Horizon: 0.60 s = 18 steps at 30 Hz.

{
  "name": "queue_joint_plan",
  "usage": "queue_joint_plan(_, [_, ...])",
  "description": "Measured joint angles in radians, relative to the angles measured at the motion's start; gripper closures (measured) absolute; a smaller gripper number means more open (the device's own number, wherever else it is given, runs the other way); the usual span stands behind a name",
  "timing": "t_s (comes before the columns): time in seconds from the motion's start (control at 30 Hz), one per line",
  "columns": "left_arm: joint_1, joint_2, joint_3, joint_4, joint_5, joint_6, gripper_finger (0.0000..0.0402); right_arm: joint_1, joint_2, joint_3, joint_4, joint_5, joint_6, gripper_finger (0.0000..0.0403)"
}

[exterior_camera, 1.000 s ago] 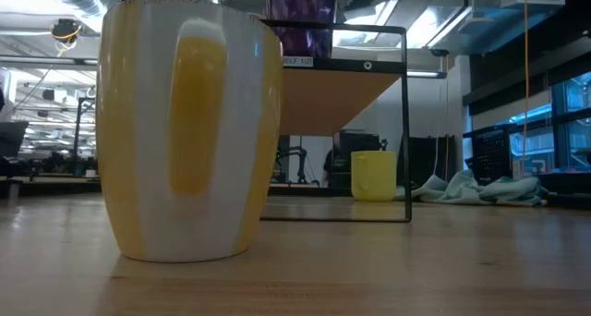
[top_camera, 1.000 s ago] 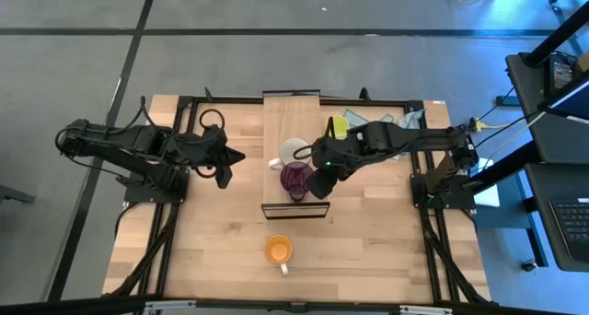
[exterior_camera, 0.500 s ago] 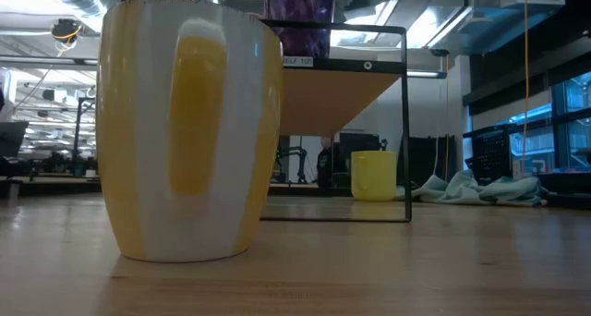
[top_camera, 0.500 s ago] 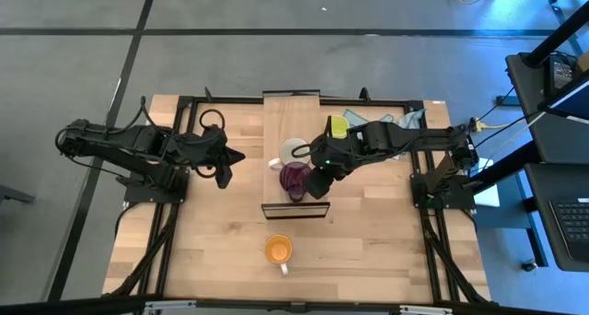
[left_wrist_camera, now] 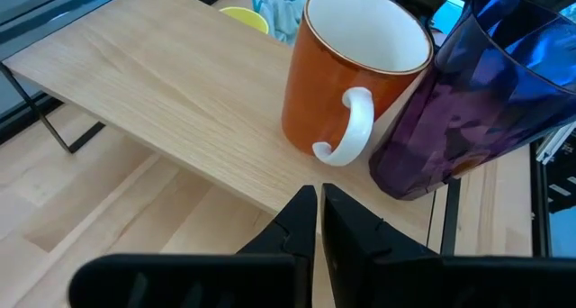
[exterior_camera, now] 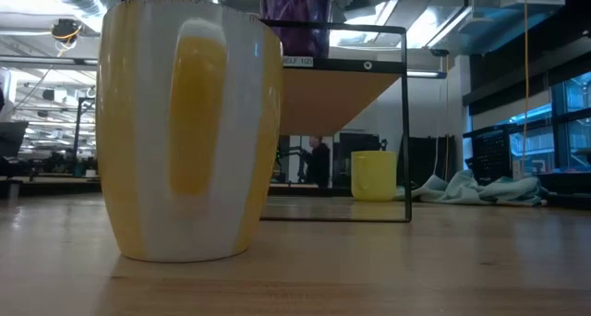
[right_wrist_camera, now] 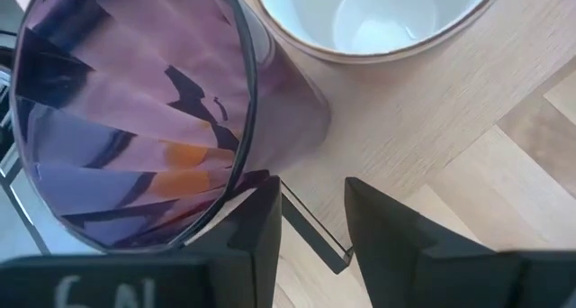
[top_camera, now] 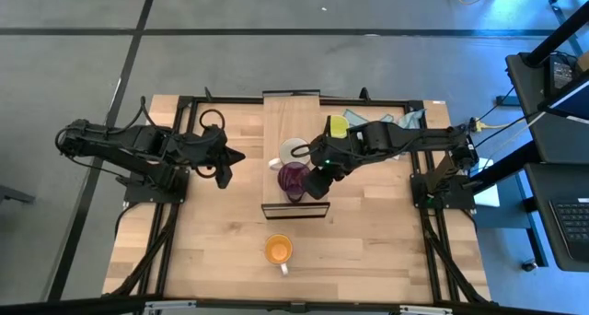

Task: Stack small to large cups/mugs on shelf
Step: Put the purple cup on the shelf, then put the yellow mug on the shelf

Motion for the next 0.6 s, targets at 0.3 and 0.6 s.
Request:
queue_joint_plan(0.3, [0.000,0.000,0.000,-0.019,0.000,0.000,0.0388,0.000,0.000,0.000,-0.098,0.020,0.006,0.0276])
queue_joint_plan(0.6, [0.000,0.000,0.000,-0.022,0.000,0.002,0.0388,0.013,-0.004,0.000,-0.223,0.005,0.018,0.0276])
